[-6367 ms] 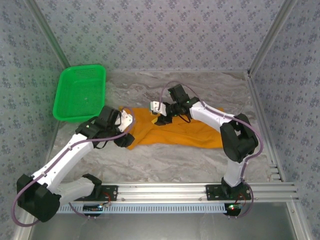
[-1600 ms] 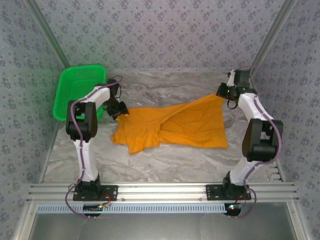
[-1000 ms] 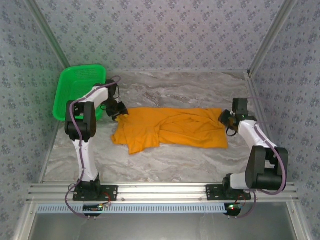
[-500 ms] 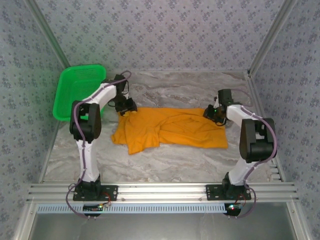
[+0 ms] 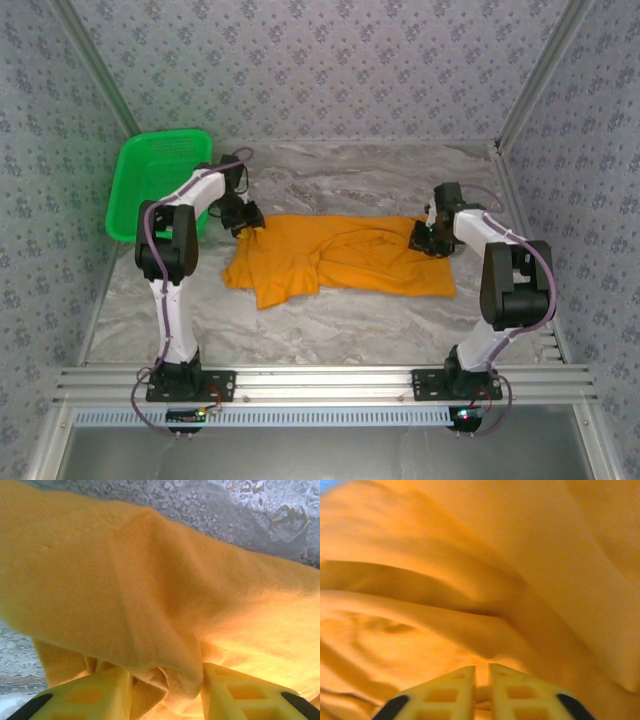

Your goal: Fold the inside-out t-shirt

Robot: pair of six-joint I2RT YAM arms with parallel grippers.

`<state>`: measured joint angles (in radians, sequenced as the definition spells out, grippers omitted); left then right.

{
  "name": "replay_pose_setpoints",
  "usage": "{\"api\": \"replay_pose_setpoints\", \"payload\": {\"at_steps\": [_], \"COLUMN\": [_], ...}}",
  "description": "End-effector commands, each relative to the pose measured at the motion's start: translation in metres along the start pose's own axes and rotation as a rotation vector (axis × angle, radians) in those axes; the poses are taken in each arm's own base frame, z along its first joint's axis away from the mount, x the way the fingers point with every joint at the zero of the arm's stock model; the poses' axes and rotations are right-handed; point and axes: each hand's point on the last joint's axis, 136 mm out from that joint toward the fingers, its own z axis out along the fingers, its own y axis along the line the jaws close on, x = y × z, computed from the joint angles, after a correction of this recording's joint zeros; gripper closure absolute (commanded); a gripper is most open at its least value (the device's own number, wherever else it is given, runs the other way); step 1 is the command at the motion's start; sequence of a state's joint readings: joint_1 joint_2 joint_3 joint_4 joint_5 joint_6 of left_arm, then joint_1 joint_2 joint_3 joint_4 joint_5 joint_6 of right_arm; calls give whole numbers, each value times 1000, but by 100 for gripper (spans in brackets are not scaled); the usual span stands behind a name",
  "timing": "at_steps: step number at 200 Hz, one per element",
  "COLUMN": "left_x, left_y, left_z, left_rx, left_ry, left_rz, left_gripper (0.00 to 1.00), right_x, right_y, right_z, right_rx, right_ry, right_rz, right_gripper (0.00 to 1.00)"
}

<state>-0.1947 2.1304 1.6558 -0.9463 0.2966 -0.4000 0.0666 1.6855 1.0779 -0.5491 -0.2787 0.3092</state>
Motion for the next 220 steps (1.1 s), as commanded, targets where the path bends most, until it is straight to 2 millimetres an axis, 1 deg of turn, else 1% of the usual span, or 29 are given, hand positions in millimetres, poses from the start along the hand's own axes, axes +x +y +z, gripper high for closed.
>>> {"api": "replay_pose_setpoints", "payload": {"at_steps": [1, 9, 24, 36, 48, 61, 68, 89, 104, 106, 111, 128, 157, 172, 185, 204, 210, 220], "left_x": [0, -2, -5, -6, -7, -8, -9, -9, -3, -2, 0, 9, 13, 14, 15, 21, 23, 24], "left_y": [-22, -29, -41, -51, -58, -56, -52, -37, -28, -27, -23, -14, 3, 6, 0, -16, -23, -33], "left_z": [-20, -24, -26, -21, -14, -6, -1, 10, 14, 14, 13, 8, -3, -8, -16, -36, -42, -50], "left_rx": [56, 67, 75, 84, 83, 59, 47, -12, -31, -34, -42, -65, -79, -61, -29, -3, 2, 10], "left_ry": [-8, -24, -36, -41, -45, -44, -37, -32, -6, -4, 1, 11, -2, -2, 1, -4, -12, -27], "left_rz": [46, 63, 89, 123, 164, 164, 155, 138, 121, 119, 112, 104, 71, 65, 86, 125, 147, 184], "left_gripper": [61, 61, 61, 61, 61, 61, 61, 61, 61, 61, 61, 61, 60, 60, 60, 61, 61, 61], "right_x": [-24, -32, -46, -54, -57, -53, -48, -21, -1, 8, 17, 28, 24, 21, 15, 4, 1, -3], "right_y": [59, 69, 82, 84, 86, 84, 83, 76, 71, 66, 61, 47, 27, 20, 16, 6, 1, -10], "right_z": [-9, -6, 6, 18, 30, 41, 44, 48, 43, 46, 44, 32, 7, 0, -7, -16, -17, -16], "right_rx": [-125, -119, -123, -114, -130, -119, -114, -112, -119, -111, -102, -65, -41, -34, -36, 0, 23, 72], "right_ry": [-38, -52, -77, -97, -86, -59, -42, 26, 59, 80, 94, 88, 33, 24, 10, -40, -56, -72], "right_rz": [-174, -187, -203, -191, -178, -181, -188, -206, -204, -198, -194, -182, -115, -76, -24, 51, 68, 104], "right_gripper": [77, 76, 75, 69, 66, 67, 69, 77, 82, 82, 83, 83, 84, 84, 81, 68, 66, 66]}}
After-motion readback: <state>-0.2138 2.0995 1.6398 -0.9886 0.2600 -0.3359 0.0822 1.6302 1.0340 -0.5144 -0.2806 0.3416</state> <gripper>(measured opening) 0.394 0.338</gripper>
